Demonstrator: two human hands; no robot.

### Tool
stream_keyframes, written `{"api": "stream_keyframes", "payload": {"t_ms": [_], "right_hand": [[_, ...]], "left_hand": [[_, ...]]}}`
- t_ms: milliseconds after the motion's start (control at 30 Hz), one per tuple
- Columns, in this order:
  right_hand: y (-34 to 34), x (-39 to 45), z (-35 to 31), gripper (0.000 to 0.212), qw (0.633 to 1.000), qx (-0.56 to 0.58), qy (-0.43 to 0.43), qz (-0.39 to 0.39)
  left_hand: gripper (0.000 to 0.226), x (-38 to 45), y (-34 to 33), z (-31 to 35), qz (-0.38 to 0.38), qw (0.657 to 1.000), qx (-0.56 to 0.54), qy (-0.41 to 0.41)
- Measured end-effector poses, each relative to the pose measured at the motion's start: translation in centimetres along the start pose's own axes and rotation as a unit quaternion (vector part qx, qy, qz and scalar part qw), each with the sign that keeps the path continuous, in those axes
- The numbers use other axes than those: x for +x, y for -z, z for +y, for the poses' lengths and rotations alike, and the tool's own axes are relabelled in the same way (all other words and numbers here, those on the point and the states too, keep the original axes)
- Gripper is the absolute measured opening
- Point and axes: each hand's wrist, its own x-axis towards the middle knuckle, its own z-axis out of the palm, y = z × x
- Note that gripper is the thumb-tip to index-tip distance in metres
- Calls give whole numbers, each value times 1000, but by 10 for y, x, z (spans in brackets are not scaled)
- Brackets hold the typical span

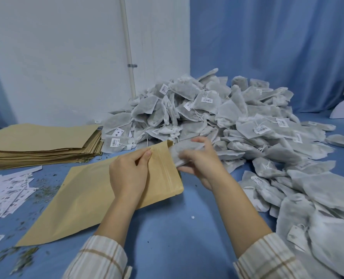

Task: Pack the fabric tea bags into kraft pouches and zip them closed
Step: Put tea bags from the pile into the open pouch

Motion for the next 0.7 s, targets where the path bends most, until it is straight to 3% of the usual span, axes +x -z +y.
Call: {"api": "stream_keyframes", "payload": {"t_ms": [67,167,267,300,367,500,567,700], "right_hand": [[-7,-12,9,37,997,-36,-18,-59],[-16,-29,17,15,976,-196,14,-92],[-20,-37,18,27,933,-341,-7,-113],[-21,-39,18,32,926,-361,-23,-105],[-22,-48,14,34,947,-302,-47,-97],[-10,-78,4,30,960,-202,-87,-175],[0,-89,0,26,945,-254,-81,-190],[25,-109,-19,31,886,-424,21,-184]], "left_hand": [[18,-4,5,6,5,1000,-17,-11],[16,-15,15,13,-6,999,-34,-20],[16,-29,25,14,-35,998,-35,-30],[16,-35,27,15,-47,998,-36,-34],[15,-45,31,18,-63,996,-39,-44],[15,-61,36,28,-68,995,-51,-60],[15,-69,36,36,-74,993,-57,-66],[16,-88,33,52,-83,991,-73,-76]]}}
